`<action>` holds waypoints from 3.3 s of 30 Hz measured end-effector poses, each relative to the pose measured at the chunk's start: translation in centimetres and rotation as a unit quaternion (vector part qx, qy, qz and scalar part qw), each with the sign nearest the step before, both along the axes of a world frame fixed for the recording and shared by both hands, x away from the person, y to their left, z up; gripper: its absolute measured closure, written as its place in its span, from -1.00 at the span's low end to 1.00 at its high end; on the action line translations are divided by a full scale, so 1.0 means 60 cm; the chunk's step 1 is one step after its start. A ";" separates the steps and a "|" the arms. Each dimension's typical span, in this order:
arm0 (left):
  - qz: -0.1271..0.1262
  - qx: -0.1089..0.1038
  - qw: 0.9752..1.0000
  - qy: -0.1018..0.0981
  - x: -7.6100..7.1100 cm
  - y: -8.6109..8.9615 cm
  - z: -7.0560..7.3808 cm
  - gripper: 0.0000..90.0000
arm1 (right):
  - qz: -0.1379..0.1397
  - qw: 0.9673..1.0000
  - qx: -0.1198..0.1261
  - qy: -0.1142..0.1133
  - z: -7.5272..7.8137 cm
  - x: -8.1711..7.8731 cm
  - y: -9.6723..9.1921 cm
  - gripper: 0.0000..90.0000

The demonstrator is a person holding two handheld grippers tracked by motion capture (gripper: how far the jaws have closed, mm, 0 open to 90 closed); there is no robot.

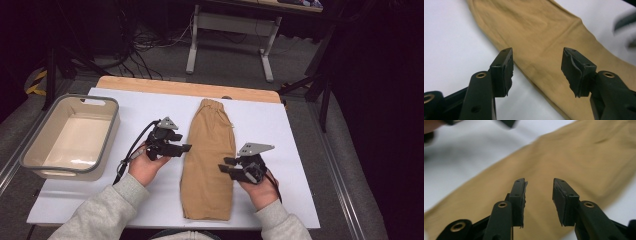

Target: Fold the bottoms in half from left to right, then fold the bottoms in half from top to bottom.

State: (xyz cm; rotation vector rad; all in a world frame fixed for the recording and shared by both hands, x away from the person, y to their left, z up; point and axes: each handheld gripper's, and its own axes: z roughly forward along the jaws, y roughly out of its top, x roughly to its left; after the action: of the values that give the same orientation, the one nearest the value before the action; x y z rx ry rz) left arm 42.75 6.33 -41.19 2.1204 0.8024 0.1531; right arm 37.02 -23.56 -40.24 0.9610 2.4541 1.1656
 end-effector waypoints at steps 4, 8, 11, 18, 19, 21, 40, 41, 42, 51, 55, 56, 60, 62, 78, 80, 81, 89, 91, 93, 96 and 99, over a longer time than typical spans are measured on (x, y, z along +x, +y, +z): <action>-0.007 0.015 1.000 -0.003 -0.008 -0.003 -0.010 -0.01 | -0.043 0.999 -0.008 -0.002 -0.009 0.045 -0.026 0.44; -0.010 0.007 1.000 0.003 -0.014 0.002 -0.015 -0.01 | -0.075 0.997 -0.004 0.020 -0.024 0.087 -0.040 0.42; -0.013 0.015 1.000 0.012 -0.016 -0.001 -0.024 -0.01 | -0.082 0.996 -0.017 0.026 -0.035 0.105 -0.036 0.44; -0.016 0.017 1.000 0.018 -0.018 -0.001 -0.031 0.00 | -0.082 0.994 -0.011 0.065 -0.055 0.131 -0.034 0.93; -0.016 0.018 1.000 0.020 -0.018 -0.001 -0.032 0.00 | -0.078 0.994 -0.011 0.069 -0.056 0.132 -0.035 0.97; -0.017 0.019 0.999 0.021 -0.018 -0.002 -0.033 0.00 | -0.081 0.994 -0.013 0.075 -0.056 0.135 -0.036 0.99; -0.027 0.035 0.999 -0.007 -0.029 -0.002 -0.027 -0.04 | -0.087 0.995 -0.021 0.037 -0.042 0.128 -0.056 0.46; -0.027 0.037 0.999 -0.012 -0.032 -0.002 -0.025 -0.04 | -0.087 0.995 -0.022 0.032 -0.039 0.128 -0.056 0.35; -0.028 0.040 0.999 -0.018 -0.034 -0.002 -0.024 -0.05 | -0.085 0.996 -0.021 0.023 -0.036 0.129 -0.058 0.23; -0.048 0.034 0.998 -0.037 -0.055 0.014 -0.017 -0.21 | -0.089 0.996 0.006 0.008 -0.018 0.136 -0.070 -0.39; -0.044 0.020 0.998 -0.032 -0.061 0.025 -0.014 -0.34 | -0.078 0.997 0.001 0.008 -0.012 0.145 -0.067 -0.58; -0.042 0.019 0.998 -0.031 -0.063 0.027 -0.014 -0.38 | -0.076 0.997 0.001 0.008 -0.010 0.147 -0.066 -0.61; -0.039 0.010 0.999 -0.028 -0.070 0.037 -0.014 -0.43 | -0.068 0.998 -0.004 0.012 -0.003 0.162 -0.063 -0.68; -0.037 0.011 0.999 -0.028 -0.073 0.041 -0.015 -0.43 | -0.066 0.998 -0.006 0.015 -0.002 0.169 -0.062 -0.68; -0.010 0.009 0.999 -0.033 -0.096 0.070 -0.021 -0.45 | -0.073 0.997 -0.021 0.031 -0.016 0.236 -0.048 -0.43; -0.008 0.011 0.999 -0.031 -0.098 0.073 -0.021 -0.45 | -0.076 0.996 -0.020 0.032 -0.020 0.244 -0.047 -0.42; -0.006 0.009 0.999 -0.032 -0.099 0.073 -0.022 -0.45 | -0.078 0.996 -0.020 0.034 -0.022 0.248 -0.046 -0.41; 0.003 0.011 0.999 -0.030 -0.107 0.085 -0.027 -0.44 | -0.084 0.995 -0.024 0.040 -0.038 0.280 -0.037 -0.38; 0.006 0.012 0.999 -0.029 -0.109 0.089 -0.028 -0.43 | -0.086 0.995 -0.026 0.040 -0.041 0.286 -0.033 -0.32; 0.009 0.013 1.000 -0.027 -0.111 0.091 -0.029 -0.43 | -0.090 0.995 -0.029 0.034 -0.044 0.290 -0.031 -0.29; 0.010 0.015 0.999 -0.027 -0.113 0.094 -0.029 -0.43 | -0.092 0.995 -0.027 0.040 -0.049 0.297 -0.029 -0.27; 0.014 0.012 0.999 -0.025 -0.116 0.097 -0.029 -0.42 | -0.088 0.995 -0.032 0.043 -0.054 0.302 -0.022 -0.27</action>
State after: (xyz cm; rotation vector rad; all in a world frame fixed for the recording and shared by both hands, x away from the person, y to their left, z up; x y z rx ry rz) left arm 35.81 12.14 -42.94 2.1200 0.8053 0.2323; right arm 55.13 -24.89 -43.47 1.2042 2.3983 1.0010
